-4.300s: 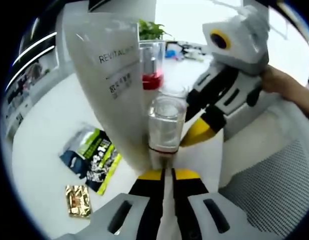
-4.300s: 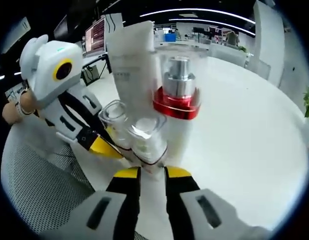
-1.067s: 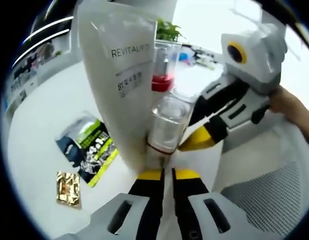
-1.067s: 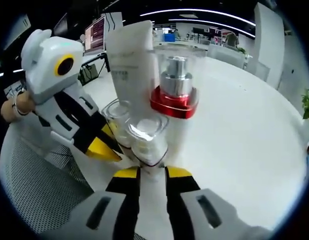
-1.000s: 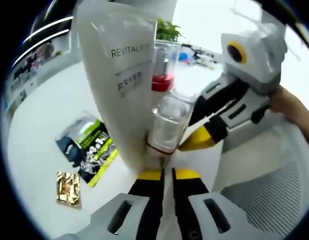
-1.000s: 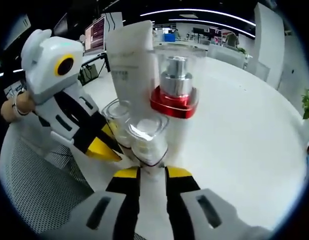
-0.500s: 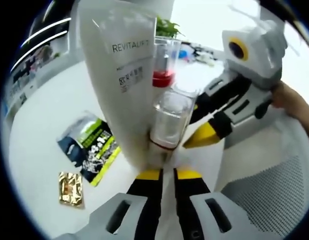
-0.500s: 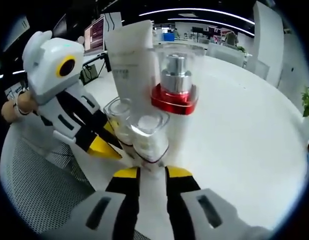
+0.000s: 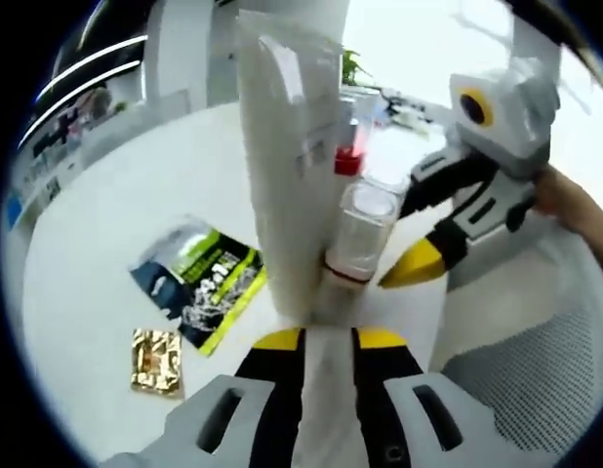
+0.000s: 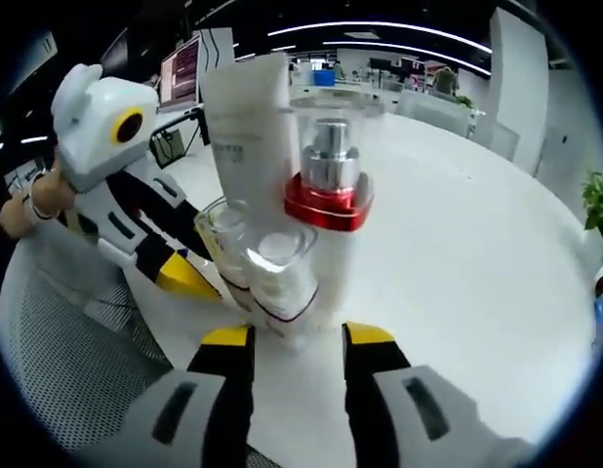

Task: Arrange the skincare products in the storage area until every visible bottle or jar stands upright without overlapping.

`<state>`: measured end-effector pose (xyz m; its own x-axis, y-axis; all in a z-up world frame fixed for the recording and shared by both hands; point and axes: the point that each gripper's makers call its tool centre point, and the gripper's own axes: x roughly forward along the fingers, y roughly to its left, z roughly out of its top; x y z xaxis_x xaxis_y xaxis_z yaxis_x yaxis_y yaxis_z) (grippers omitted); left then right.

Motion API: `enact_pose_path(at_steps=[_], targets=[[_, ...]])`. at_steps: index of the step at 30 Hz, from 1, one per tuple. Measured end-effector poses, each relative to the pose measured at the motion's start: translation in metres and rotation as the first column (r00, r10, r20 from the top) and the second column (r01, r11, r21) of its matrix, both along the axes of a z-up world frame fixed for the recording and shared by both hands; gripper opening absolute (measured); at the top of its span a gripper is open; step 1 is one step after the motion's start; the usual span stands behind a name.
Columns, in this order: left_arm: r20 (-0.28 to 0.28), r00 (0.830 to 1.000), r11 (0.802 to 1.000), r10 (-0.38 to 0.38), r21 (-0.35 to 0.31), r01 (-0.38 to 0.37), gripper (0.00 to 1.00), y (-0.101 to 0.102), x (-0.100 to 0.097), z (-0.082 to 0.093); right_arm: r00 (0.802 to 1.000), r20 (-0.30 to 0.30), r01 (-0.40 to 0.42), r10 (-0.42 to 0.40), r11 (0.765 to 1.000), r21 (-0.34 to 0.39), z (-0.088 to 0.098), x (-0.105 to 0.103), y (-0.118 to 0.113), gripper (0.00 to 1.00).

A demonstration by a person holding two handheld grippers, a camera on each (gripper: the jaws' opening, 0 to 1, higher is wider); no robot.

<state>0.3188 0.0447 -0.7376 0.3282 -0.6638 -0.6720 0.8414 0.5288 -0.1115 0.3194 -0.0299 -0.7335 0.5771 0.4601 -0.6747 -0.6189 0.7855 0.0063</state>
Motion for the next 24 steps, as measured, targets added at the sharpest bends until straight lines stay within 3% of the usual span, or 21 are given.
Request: enact_pose_path(at_steps=[3, 8, 17, 20, 24], targets=[[0.013, 1.000, 1.000, 0.017, 0.000, -0.017, 0.25, 0.006, 0.002, 0.002, 1.000, 0.023, 0.000, 0.000, 1.000, -0.003, 0.003, 0.002, 0.000, 0.47], [0.049, 0.997, 0.998, 0.063, -0.026, -0.062, 0.29, 0.015, 0.013, 0.012, 0.998, 0.055, 0.002, -0.002, 1.000, -0.004, 0.008, 0.006, 0.001, 0.58], [0.079, 0.991, 0.994, 0.106, -0.047, -0.103, 0.40, 0.029, 0.022, 0.020, 0.995, 0.095, 0.014, -0.016, 1.000, 0.019, 0.017, 0.011, 0.003, 0.70], [0.079, 0.992, 0.995, 0.097, -0.047, -0.094, 0.44, 0.032, 0.020, 0.020, 0.994, 0.109, 0.020, -0.021, 1.000, 0.014, 0.019, 0.013, 0.003, 0.74], [0.040, 0.995, 0.994, 0.093, -0.065, -0.090, 0.53, 0.035, 0.018, 0.017, 0.992, 0.125, 0.031, -0.035, 0.999, 0.033, 0.024, 0.017, 0.003, 0.78]])
